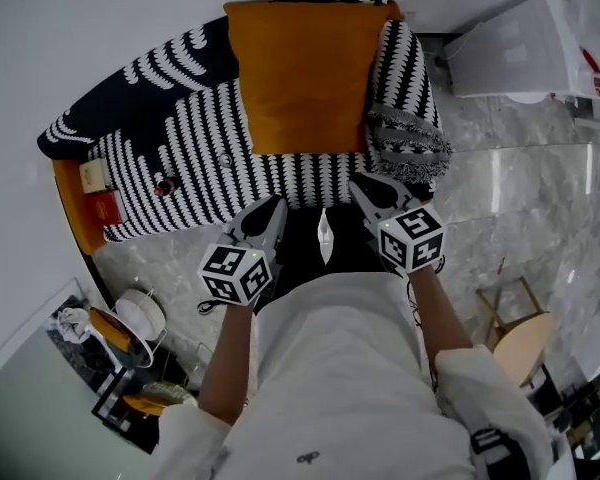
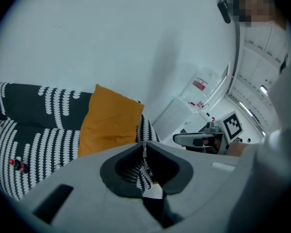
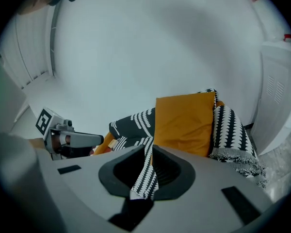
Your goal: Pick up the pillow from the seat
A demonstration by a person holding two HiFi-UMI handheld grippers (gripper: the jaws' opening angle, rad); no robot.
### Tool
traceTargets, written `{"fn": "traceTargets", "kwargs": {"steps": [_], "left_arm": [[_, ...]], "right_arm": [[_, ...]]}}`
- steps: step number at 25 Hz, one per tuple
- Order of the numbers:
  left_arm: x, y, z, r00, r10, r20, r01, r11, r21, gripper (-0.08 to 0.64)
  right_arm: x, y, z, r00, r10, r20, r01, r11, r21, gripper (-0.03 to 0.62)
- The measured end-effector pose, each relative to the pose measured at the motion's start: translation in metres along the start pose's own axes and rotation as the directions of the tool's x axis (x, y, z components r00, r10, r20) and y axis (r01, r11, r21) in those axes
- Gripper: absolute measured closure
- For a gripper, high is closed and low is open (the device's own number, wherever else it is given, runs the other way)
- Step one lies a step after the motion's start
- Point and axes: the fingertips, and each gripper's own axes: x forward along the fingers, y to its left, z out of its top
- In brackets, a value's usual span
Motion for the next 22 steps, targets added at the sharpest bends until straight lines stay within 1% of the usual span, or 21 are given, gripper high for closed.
{"fn": "traceTargets", "kwargs": {"steps": [6, 7, 8, 10, 13, 15, 18, 20, 22], "left_arm": [[0.035, 0.023, 0.003, 0.998, -0.033, -0.045, 0.034, 0.999, 0.024, 0.543], [0.041, 0.027, 0.002, 0.997, -0.043, -0.058, 0.045, 0.998, 0.032, 0.543], [0.046, 0.031, 0.001, 0.996, -0.052, -0.069, 0.055, 0.998, 0.037, 0.541], [0.055, 0.041, -0.005, 0.995, -0.062, -0.084, 0.065, 0.997, 0.039, 0.534], [0.074, 0.062, -0.015, 0.992, -0.059, -0.108, 0.063, 0.997, 0.041, 0.525], [0.086, 0.075, -0.020, 0.990, -0.054, -0.129, 0.062, 0.997, 0.052, 0.503], [0.097, 0.091, -0.021, 0.988, -0.053, -0.144, 0.063, 0.996, 0.062, 0.456], [0.104, 0.101, -0.019, 0.988, -0.053, -0.143, 0.062, 0.996, 0.059, 0.437], [0.113, 0.112, -0.017, 0.988, -0.047, -0.147, 0.057, 0.996, 0.064, 0.421]], "right_arm": [[0.016, -0.045, -0.006, 0.998, -0.059, -0.013, 0.059, 0.998, 0.030, 0.561], [0.019, -0.051, -0.007, 0.998, -0.068, -0.014, 0.069, 0.997, 0.034, 0.548], [0.022, -0.055, -0.008, 0.997, -0.076, -0.017, 0.077, 0.996, 0.035, 0.516], [0.028, -0.064, -0.013, 0.996, -0.087, -0.028, 0.088, 0.996, 0.033, 0.506], [0.038, -0.077, -0.020, 0.994, -0.103, -0.034, 0.104, 0.994, 0.043, 0.481], [0.046, -0.084, -0.027, 0.993, -0.111, -0.038, 0.113, 0.992, 0.059, 0.460], [0.065, -0.095, -0.034, 0.993, -0.113, -0.038, 0.115, 0.991, 0.069, 0.408], [0.078, -0.104, -0.033, 0.993, -0.113, -0.033, 0.115, 0.991, 0.067, 0.377], [0.089, -0.112, -0.028, 0.993, -0.112, -0.030, 0.114, 0.992, 0.058, 0.360]]}}
